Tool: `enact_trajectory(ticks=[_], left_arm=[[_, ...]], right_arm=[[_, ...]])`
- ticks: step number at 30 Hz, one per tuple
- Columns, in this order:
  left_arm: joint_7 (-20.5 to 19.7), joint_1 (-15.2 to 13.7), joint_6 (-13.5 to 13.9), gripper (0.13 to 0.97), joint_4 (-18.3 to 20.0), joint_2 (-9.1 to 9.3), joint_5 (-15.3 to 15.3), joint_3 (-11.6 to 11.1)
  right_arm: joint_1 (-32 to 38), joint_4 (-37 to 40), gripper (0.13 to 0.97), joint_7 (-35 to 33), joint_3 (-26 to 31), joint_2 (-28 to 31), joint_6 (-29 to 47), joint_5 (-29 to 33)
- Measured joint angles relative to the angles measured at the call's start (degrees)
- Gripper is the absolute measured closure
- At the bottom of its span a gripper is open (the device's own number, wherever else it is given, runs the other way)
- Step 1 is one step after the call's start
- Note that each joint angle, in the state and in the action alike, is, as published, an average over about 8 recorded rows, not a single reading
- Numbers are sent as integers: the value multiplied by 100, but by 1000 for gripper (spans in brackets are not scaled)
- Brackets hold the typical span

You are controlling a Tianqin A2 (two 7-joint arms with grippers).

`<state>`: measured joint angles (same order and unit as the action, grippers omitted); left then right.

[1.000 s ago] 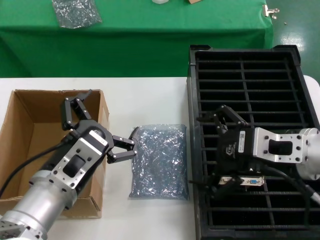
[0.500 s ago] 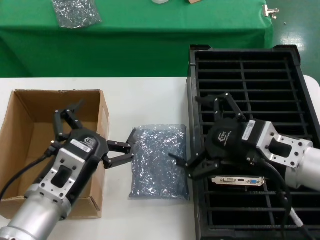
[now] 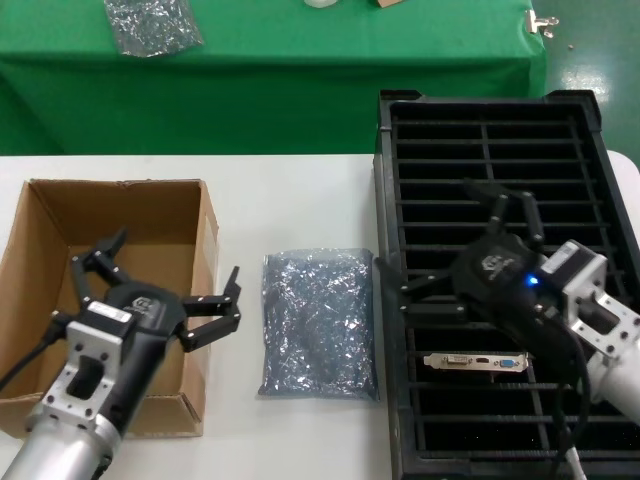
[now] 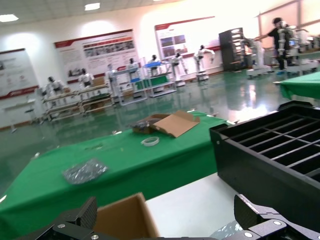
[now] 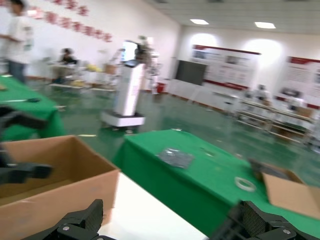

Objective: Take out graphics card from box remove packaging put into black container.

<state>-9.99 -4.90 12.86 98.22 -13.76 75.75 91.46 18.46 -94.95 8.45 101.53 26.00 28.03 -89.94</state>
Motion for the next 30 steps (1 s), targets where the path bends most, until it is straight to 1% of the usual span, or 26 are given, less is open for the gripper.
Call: enact_trajectory(ticks=[19, 23, 30], left_arm=[[788, 387, -1014, 132, -516, -271, 2159, 17], [875, 428, -1125, 132, -573, -300, 2396, 19], [893, 437, -1148, 132, -584, -306, 2446, 19]], right_arm=[[-1458, 258, 129, -666, -777, -696, -2209, -1040], [-1615, 287, 129, -740, -862, -771, -2452, -1154], [-1649, 293, 129, -755, -880, -787, -2503, -1178]])
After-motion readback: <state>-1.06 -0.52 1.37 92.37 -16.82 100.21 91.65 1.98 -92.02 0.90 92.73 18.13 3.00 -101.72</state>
